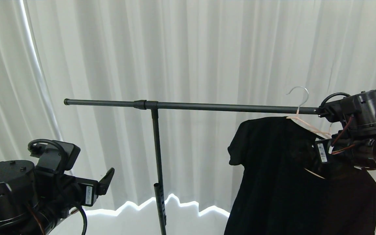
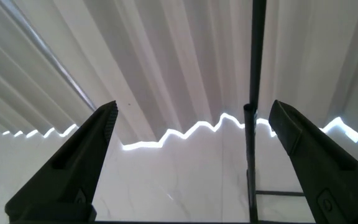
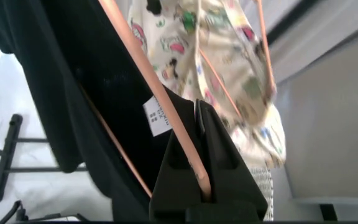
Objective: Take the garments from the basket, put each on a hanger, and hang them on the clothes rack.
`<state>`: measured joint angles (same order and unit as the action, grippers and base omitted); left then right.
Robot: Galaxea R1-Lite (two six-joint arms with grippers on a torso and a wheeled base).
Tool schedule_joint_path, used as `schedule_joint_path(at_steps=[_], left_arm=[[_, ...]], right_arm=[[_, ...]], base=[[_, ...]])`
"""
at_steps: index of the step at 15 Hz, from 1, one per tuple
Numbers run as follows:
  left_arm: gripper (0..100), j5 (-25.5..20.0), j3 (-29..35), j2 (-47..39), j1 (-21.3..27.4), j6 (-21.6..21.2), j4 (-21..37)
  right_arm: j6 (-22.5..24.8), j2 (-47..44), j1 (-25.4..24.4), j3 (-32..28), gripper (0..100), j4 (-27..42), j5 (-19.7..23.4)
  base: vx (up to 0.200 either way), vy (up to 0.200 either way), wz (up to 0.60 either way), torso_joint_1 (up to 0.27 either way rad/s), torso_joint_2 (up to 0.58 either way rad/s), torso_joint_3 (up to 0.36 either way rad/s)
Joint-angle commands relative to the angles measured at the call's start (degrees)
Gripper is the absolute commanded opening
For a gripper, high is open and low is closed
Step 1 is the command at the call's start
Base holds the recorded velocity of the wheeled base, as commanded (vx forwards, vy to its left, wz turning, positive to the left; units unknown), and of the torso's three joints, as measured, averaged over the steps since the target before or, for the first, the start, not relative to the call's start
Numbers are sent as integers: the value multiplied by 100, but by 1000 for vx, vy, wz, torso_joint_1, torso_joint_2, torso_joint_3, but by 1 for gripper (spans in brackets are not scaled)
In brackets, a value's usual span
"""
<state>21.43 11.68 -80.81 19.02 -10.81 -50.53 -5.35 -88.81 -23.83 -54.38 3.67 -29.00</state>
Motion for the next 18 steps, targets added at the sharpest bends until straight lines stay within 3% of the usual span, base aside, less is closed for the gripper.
schedule_joint_path(at_steps=[1,18], left_arm=[[100,1,10,-14,5,0,-1],[100,-7,19,4,339,-9,-9]], right_arm=[[-1,-93,-51,7,0,2,0],[-159,-1306,-69,-73,0,-525,-9]], base=[[200,0,0,-2,2,-2],[0,0,0,0,0,0]])
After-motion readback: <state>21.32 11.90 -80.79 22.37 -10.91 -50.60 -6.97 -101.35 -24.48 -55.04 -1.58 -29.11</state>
